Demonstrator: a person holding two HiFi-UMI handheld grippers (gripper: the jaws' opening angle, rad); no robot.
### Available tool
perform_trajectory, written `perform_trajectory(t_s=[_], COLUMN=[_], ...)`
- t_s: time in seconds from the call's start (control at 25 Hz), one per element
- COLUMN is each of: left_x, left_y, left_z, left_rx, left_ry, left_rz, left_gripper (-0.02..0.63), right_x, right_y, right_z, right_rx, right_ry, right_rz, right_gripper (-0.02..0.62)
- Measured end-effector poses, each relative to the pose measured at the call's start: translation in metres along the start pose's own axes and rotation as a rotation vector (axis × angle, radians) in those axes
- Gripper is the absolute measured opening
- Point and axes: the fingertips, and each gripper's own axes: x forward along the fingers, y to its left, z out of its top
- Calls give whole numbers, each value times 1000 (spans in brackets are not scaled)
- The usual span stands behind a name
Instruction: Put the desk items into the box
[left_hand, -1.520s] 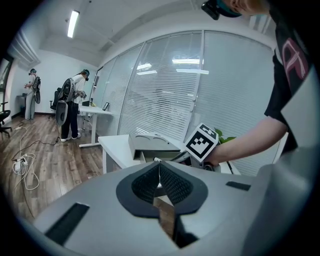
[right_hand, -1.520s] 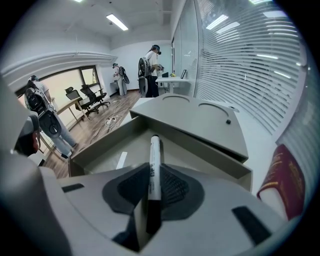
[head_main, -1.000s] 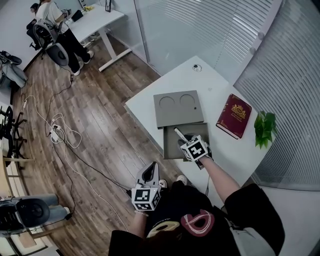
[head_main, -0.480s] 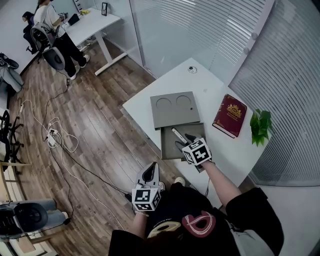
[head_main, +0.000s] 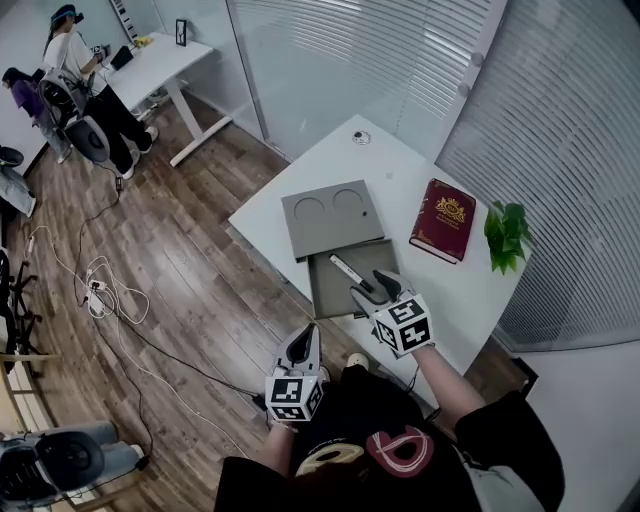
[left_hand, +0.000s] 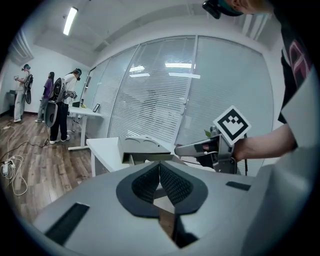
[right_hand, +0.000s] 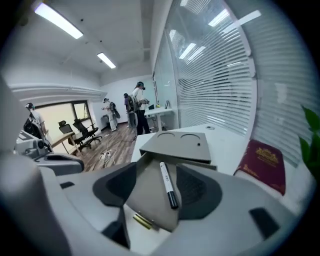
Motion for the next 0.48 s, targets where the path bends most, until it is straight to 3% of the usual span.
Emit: perform_trajectory(t_s=[0.28, 0.48], left_x=[9, 13], left_y=[-23, -37], left_z=[-1, -4], left_rx=[29, 45], left_ry=[14, 21], left_rz=[-100, -160], left_gripper=[18, 18], right_x=[-43, -59], right_y=[-4, 8], right_z=[-25, -49], right_rx=[76, 97], right_ry=[-68, -60], right_rz=[-107, -105], right_gripper=[241, 240])
